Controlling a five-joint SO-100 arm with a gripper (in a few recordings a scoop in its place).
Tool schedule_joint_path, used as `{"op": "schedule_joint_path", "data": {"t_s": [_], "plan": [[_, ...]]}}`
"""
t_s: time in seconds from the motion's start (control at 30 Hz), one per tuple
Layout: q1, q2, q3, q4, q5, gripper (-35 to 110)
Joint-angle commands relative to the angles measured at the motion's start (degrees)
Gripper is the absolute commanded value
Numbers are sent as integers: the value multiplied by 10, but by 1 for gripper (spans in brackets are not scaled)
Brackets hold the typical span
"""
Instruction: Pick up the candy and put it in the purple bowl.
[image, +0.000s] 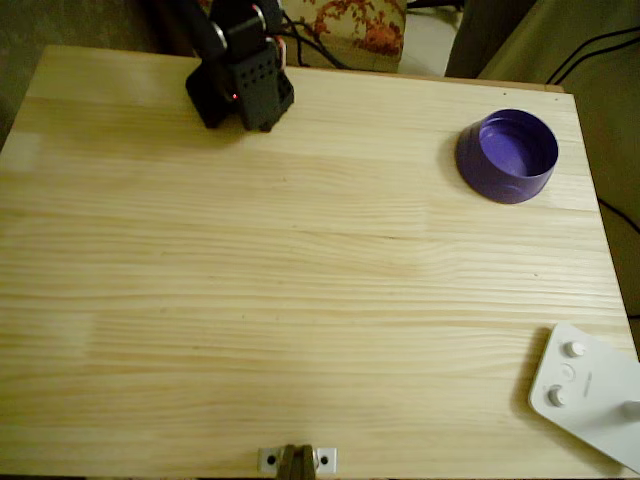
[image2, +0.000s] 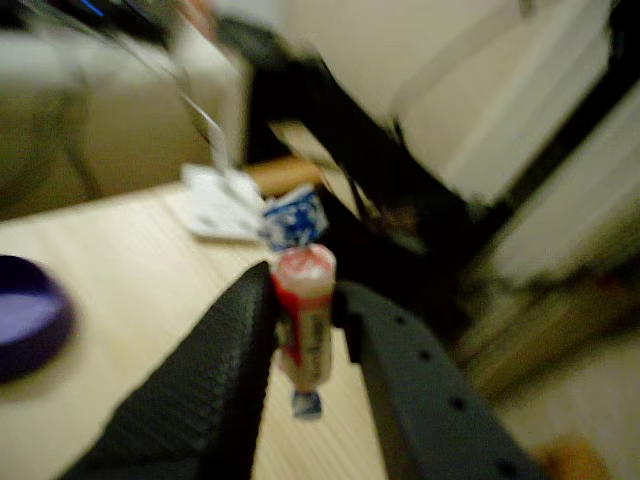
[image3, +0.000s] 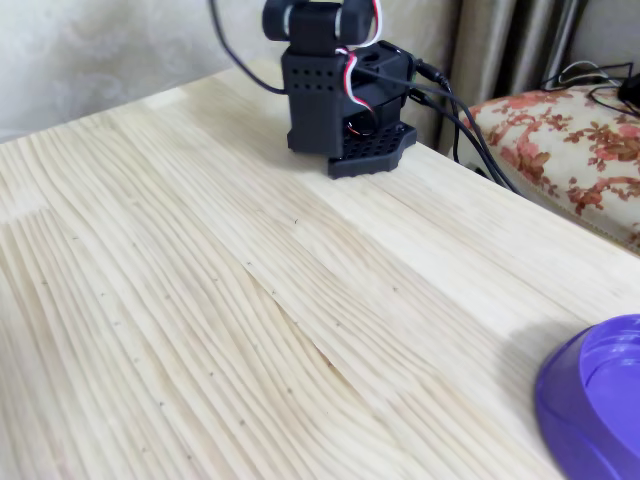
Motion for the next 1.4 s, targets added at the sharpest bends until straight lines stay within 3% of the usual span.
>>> {"op": "schedule_joint_path", "data": {"t_s": [0.0, 0.27, 0.57, 1.37], "plan": [[-117, -13, -44, 8, 3, 7], [-279, -136, -75, 6, -5, 7], [-388, -323, -142, -13, -14, 7], [-417, -845, -475, -11, -21, 7]]}}
